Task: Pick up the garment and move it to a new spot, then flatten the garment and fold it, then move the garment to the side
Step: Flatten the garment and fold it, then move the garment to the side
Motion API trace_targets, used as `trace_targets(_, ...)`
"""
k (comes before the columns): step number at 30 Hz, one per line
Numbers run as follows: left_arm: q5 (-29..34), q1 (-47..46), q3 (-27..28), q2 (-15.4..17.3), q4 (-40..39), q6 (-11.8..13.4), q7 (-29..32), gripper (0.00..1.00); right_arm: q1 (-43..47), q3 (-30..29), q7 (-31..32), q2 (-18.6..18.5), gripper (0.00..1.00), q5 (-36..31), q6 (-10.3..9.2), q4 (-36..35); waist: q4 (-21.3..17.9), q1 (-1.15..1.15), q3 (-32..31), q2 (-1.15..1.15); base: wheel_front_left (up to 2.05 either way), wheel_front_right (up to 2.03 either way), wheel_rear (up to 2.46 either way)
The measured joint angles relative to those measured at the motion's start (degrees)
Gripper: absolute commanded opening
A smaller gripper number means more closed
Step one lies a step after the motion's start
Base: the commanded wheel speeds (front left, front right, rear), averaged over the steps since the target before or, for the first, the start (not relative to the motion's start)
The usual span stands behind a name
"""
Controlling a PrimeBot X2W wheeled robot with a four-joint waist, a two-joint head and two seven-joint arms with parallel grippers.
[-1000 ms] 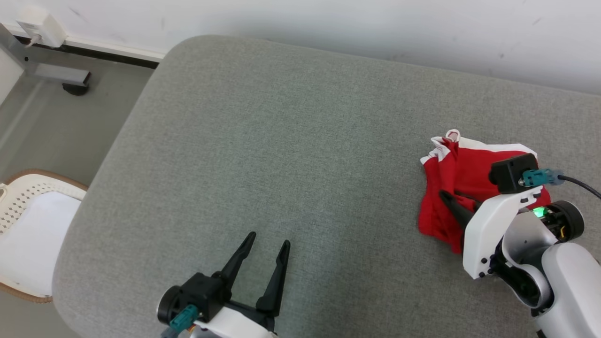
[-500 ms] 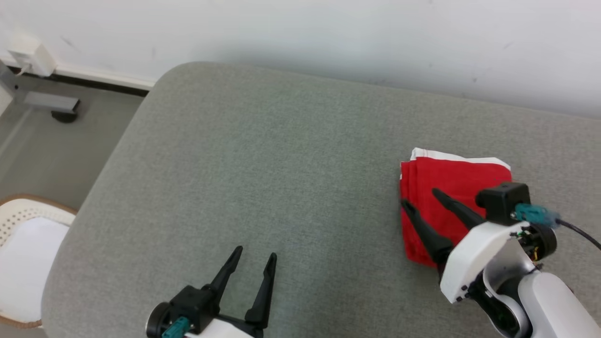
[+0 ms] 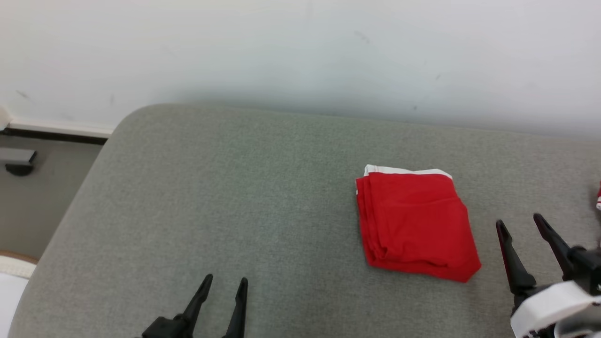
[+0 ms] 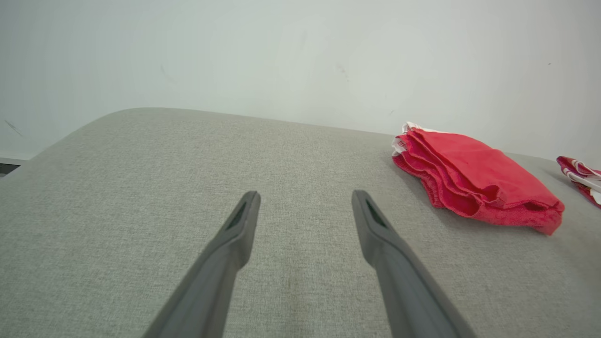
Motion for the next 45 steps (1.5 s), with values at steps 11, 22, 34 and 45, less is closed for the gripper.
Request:
trace_targets(11,0.8,2.5,1.3,0.0,-1.6,0.3,0.0,1.0,4.6,-6.0,-6.1,1.9,1.0,-5.2,0.0,1.2,-2.3,0.0,-1.7,0.0,0.0,0.0,0.0)
trace_targets(22,1.3,3.6,1.8,0.0,-1.7,0.0,0.0,1.0,5.8,-8.0,-8.7,2.8,1.0,-5.4,0.0,2.9,-1.1,0.0,-3.5,0.0,0.0,0.0,0.0)
trace_targets(34,2.1,6.1,4.0,0.0,-3.0,0.0,0.0,1.0,10.7,-9.5,-10.6,4.8,1.0,-5.7,0.01,2.7,-2.6,0.0,-6.3,0.0,0.0,0.0,0.0)
trace_targets(45,2.5,7.1,4.8,0.0,-3.7,-0.1,0.0,1.0,14.2,-9.4,-11.8,5.8,1.0,-5.4,0.0,2.6,-5.0,0.0,-7.7,0.0,0.0,0.0,0.0)
